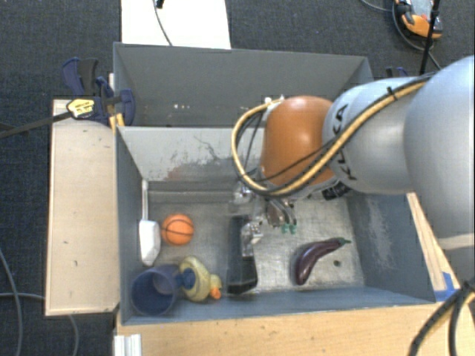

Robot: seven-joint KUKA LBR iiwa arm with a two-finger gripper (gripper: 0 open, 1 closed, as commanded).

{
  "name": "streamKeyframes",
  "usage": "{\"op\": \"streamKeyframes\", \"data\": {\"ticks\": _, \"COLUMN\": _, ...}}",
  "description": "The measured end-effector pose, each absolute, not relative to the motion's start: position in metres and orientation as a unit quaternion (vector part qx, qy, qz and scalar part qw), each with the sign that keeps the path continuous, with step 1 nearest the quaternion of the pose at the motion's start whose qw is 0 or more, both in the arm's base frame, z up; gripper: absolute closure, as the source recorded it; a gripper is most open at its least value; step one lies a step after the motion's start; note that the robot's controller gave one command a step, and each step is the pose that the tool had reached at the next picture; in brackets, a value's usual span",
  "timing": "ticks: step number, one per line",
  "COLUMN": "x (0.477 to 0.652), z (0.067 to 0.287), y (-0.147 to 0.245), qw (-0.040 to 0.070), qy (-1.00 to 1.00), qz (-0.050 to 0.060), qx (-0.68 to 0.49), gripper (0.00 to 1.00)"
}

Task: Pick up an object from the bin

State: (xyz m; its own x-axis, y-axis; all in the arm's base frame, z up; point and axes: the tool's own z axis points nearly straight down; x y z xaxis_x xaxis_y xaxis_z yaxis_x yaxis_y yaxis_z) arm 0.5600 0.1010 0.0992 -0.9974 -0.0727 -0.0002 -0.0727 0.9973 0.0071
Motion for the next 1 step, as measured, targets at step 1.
{"op": "streamKeyframes", "data": {"ticks": 1, "x": 0.5602, "z": 0.0992, "y": 0.1010, "qw": 0.000, "qy": -0.999, "qz": -0.004, "qx": 0.036, "gripper": 1.00}}
